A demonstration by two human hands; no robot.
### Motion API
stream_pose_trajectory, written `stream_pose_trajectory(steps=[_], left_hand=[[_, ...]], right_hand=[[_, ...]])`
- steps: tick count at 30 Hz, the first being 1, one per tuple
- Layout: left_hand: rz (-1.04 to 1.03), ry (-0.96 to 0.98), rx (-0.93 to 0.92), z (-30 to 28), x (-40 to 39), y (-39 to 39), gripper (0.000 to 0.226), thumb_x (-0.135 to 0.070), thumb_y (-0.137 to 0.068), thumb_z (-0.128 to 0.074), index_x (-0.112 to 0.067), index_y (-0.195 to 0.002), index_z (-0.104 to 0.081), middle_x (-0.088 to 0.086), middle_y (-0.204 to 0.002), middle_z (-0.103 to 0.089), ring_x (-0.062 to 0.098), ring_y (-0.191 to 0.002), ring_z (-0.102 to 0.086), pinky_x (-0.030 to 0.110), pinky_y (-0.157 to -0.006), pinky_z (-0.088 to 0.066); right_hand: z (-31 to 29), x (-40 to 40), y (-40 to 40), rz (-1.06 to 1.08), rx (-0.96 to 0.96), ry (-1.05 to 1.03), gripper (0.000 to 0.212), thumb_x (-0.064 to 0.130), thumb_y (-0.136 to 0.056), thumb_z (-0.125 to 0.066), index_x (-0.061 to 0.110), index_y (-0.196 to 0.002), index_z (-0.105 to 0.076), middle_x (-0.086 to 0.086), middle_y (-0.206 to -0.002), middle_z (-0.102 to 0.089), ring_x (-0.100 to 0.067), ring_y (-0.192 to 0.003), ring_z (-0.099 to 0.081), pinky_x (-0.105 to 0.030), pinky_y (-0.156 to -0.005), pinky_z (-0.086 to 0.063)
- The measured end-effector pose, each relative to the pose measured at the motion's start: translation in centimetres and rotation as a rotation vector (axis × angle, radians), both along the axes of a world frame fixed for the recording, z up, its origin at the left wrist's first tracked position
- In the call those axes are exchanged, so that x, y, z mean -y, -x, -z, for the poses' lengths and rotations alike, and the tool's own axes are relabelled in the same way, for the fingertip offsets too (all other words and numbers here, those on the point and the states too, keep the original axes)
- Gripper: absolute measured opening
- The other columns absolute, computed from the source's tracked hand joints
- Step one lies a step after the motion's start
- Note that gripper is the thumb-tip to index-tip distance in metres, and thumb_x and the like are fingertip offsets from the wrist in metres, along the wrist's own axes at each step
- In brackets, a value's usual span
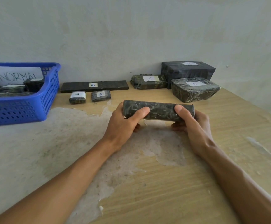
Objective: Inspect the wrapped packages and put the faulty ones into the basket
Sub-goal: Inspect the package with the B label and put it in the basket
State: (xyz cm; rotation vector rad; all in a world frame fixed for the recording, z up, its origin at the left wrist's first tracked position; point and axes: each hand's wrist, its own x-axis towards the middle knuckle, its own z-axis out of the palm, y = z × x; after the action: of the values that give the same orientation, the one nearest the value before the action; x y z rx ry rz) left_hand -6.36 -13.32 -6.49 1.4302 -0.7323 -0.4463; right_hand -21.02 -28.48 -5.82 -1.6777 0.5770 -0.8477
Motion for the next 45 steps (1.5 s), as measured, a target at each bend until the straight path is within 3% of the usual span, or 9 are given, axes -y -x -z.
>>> stream_pose_trajectory(steps=[12,19,23,28,32,35,38,41,45], left_hand=[[0.019,0.042,-0.064,-0.1,0.0,0.1,0.048,-0.043,-0.082,-0.063,-0.005,-0.11,-0.057,0.008,-0.089,-0.069,0.021,-0.066,-0.067,0.032,-0.059,-0.053],[0.014,0.011,-0.053,-0.2,0.2,0.2,0.05,-0.06,-0.086,-0.049,-0.018,-0.113,-0.058,0.009,-0.108,-0.07,0.033,-0.088,-0.073,0.041,-0.074,-0.056],[-0.038,0.025,-0.054,-0.3,0.1,0.1,0.058,-0.065,-0.087,-0.046,-0.014,-0.112,-0.06,0.008,-0.102,-0.072,0.031,-0.073,-0.071,0.042,-0.068,-0.056],[-0.052,-0.006,0.04,-0.1,0.1,0.1,0.076,-0.078,-0.082,-0.044,-0.009,-0.103,-0.067,0.01,-0.09,-0.074,0.026,-0.069,-0.068,0.035,-0.058,-0.053],[-0.018,0.011,0.072,-0.2,-0.1,0.4,0.066,-0.063,-0.094,-0.042,-0.003,-0.104,-0.067,0.011,-0.098,-0.073,0.014,-0.092,-0.071,0.027,-0.078,-0.059],[-0.02,0.043,0.129,-0.4,-0.3,0.6,0.033,-0.043,-0.098,-0.049,-0.014,-0.111,-0.057,-0.003,-0.087,-0.06,-0.003,-0.076,-0.061,0.021,-0.071,-0.052],[0.023,0.008,0.105,-0.4,-0.3,0.8,0.06,-0.047,-0.086,-0.068,-0.021,-0.134,-0.044,0.005,-0.116,-0.063,0.009,-0.096,-0.07,0.025,-0.077,-0.059],[-0.001,0.026,0.11,-0.5,-0.4,1.0,0.057,-0.04,-0.085,-0.074,-0.021,-0.131,-0.046,0.005,-0.12,-0.06,0.015,-0.096,-0.07,0.027,-0.075,-0.06],[-0.067,0.03,0.134,-0.4,-0.4,0.9,0.049,-0.038,-0.086,-0.074,-0.021,-0.125,-0.049,0.005,-0.119,-0.06,0.015,-0.1,-0.067,0.031,-0.078,-0.061]], right_hand=[[0.1,0.2,-0.4,-0.021,0.016,-0.068,0.045,0.051,-0.092,-0.045,0.015,-0.101,-0.07,-0.009,-0.095,-0.072,-0.026,-0.08,-0.064,-0.048,-0.075,-0.057],[-0.4,0.1,-0.4,0.064,0.05,-0.108,0.045,0.05,-0.099,-0.045,0.019,-0.085,-0.073,-0.006,-0.078,-0.07,-0.026,-0.068,-0.061,-0.049,-0.072,-0.055],[-0.4,-0.3,-0.1,-0.038,-0.018,0.002,0.05,0.06,-0.104,-0.029,0.043,-0.096,-0.076,0.006,-0.097,-0.076,-0.016,-0.088,-0.068,-0.046,-0.078,-0.056],[-0.5,-0.5,0.2,0.022,0.025,0.09,0.086,0.081,-0.087,-0.039,0.009,-0.131,-0.054,-0.007,-0.129,-0.063,-0.021,-0.122,-0.058,-0.046,-0.106,-0.046],[-0.8,-0.9,-0.1,0.077,0.075,0.16,0.073,0.068,-0.09,-0.044,-0.004,-0.1,-0.054,-0.006,-0.085,-0.051,-0.015,-0.079,-0.05,-0.046,-0.069,-0.051],[-0.4,-0.8,-0.2,0.103,0.025,0.196,0.067,0.063,-0.098,-0.046,-0.003,-0.094,-0.056,-0.007,-0.081,-0.051,-0.016,-0.074,-0.049,-0.047,-0.061,-0.048],[-0.4,-0.9,-0.2,0.102,0.006,0.179,0.054,0.055,-0.102,-0.044,0.004,-0.094,-0.058,-0.001,-0.081,-0.055,-0.009,-0.073,-0.053,-0.041,-0.062,-0.049],[-0.6,-1.3,0.0,0.053,0.035,0.188,0.028,0.042,-0.106,-0.042,0.023,-0.12,-0.057,0.005,-0.089,-0.058,0.004,-0.077,-0.058,-0.026,-0.068,-0.052],[-0.3,-1.9,0.2,0.005,0.015,0.24,0.045,0.039,-0.093,-0.067,0.041,-0.134,-0.046,0.001,-0.104,-0.061,-0.015,-0.097,-0.064,-0.044,-0.084,-0.06]])
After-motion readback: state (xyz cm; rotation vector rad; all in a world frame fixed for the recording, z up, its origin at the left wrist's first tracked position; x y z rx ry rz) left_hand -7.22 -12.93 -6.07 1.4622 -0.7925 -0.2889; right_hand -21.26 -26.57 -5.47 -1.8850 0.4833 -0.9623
